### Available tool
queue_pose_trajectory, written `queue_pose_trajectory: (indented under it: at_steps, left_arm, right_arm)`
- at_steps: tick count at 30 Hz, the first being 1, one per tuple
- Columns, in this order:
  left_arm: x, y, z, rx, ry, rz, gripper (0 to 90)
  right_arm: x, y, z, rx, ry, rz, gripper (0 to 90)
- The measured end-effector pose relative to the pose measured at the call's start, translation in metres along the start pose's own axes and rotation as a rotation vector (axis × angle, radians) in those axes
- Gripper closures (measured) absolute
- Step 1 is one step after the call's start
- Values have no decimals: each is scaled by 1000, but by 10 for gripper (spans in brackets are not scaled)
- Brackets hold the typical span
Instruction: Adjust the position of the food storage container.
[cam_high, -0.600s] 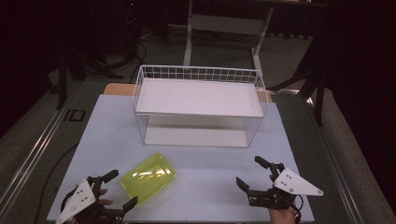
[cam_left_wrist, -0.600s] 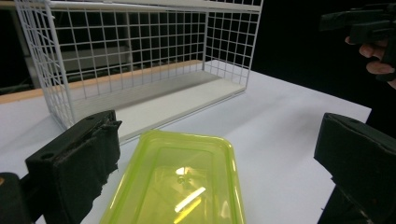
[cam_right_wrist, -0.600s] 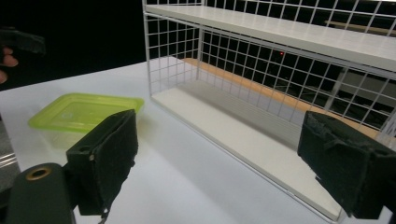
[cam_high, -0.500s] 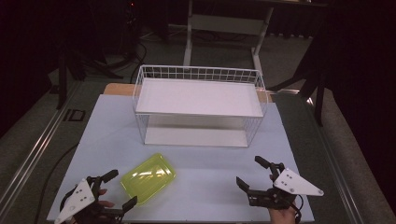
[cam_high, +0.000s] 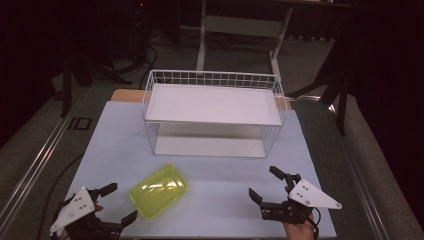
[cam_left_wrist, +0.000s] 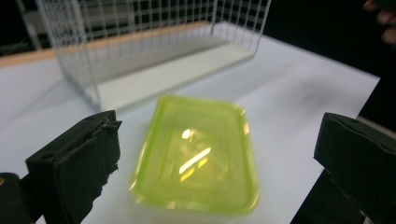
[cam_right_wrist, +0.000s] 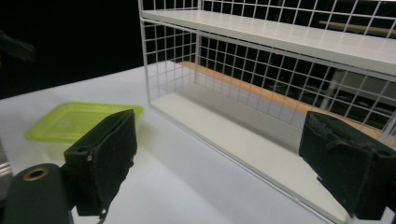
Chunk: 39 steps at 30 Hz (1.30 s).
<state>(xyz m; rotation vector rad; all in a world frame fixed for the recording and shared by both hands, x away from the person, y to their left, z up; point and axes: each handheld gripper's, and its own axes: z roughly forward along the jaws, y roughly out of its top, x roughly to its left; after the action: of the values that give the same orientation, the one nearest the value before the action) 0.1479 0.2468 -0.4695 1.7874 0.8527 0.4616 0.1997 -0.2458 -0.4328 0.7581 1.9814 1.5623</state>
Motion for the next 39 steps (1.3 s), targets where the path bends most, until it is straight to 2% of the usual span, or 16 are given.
queue_pose_trajectory:
  at_steps: [4,7,9,10,12,13,14,15,16,17,18,19,21,24,28,39]
  left_arm:
    - [14,-11,-2,97,4,-10,115]
    - [23,-22,3,205,11,-8,185]
    - [26,-29,6,243,16,-1,334]
    - [27,-32,8,260,7,-15,334]
    - [29,-36,12,288,7,-8,460]
    - [29,-37,13,301,12,-6,460]
    - [30,-37,15,321,7,-8,590]
    - [30,-38,17,346,-4,-6,590]
    - [30,-38,17,346,-4,-6,675]
    - [30,-40,24,417,-29,-1,675]
    - [30,-41,28,444,-27,-5,798]
    - [29,-42,31,459,-31,-4,844]
    - [28,-42,37,477,-39,-4,900]
    - [23,-40,47,500,-13,42,900]
    - [24,-36,56,490,-17,21,900]
    - [47,-22,81,484,50,-24,900]
  right_arm:
    - [0,2,0,-10,-23,-1,115]
    - [1,1,0,-5,-17,-9,115]
    - [0,1,1,-1,7,4,115]
    - [0,1,1,0,5,5,115]
    - [-1,0,1,-6,6,13,115]
    - [-1,0,1,-6,6,13,115]
    - [-2,0,0,-6,1,16,115]
    - [-2,0,0,-6,1,16,115]
    - [-2,0,0,-6,1,16,115]
    - [-3,0,-1,-7,1,16,115]
    - [-3,0,-1,-7,2,21,115]
    - [-3,0,-1,-5,0,19,115]
    - [-2,-1,-1,-3,-2,13,115]
    - [-2,0,-2,-4,-11,5,115]
    - [-3,-1,-2,-5,-7,13,115]
    - [-3,-3,0,3,11,10,115]
